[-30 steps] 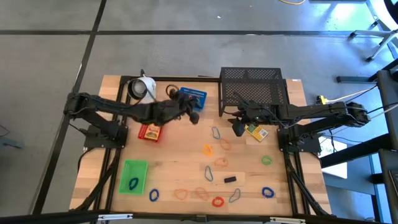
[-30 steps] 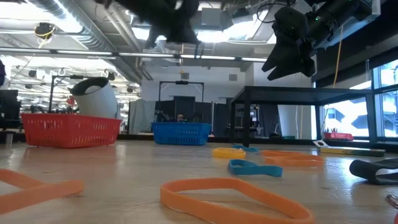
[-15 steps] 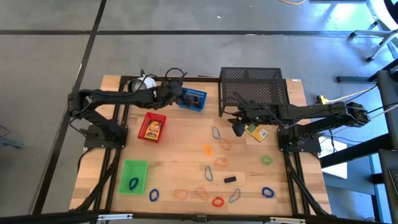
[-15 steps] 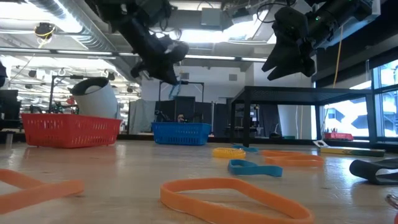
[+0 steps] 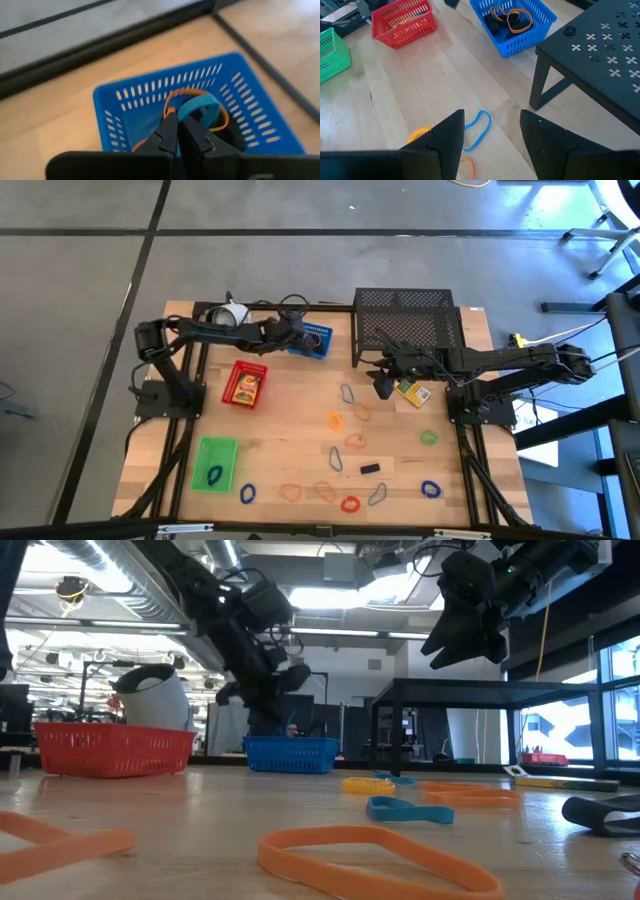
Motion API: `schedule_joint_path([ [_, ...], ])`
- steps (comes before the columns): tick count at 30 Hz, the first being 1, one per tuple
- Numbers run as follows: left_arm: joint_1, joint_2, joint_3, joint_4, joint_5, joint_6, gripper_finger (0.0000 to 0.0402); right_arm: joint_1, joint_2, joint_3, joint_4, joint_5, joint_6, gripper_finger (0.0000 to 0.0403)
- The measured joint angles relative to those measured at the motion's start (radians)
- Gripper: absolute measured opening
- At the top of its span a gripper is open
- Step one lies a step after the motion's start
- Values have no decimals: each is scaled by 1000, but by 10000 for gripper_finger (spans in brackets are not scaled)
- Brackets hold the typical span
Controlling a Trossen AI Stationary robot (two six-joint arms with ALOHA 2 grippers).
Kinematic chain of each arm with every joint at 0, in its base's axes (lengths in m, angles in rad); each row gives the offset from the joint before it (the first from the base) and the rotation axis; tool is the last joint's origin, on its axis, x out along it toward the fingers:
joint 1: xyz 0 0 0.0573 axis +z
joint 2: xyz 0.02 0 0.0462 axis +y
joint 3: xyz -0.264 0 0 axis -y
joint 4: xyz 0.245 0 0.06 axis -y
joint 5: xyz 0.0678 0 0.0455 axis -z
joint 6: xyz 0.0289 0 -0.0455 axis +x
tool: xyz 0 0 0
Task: Pick & Place Office Desk Supplies
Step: Put the blue rubber band into the blue bin, then put the blue spring keychain into the green bin
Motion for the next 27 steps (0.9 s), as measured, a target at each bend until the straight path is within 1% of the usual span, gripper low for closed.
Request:
schedule_joint_path([
  [8,-1,49,0,4,20,0,5,0,0,0,0,0,1,195],
  [11,-3,49,0,9,17,0,14,0,0,0,0,0,0,195],
  [14,-9,47,0,27,12,1,37,0,0,0,0,0,1,195],
  [22,-32,45,0,94,36,1,118,0,0,0,1,0,1,195],
  [27,-51,1,0,105,50,2,149,0,0,0,1,0,1,195],
])
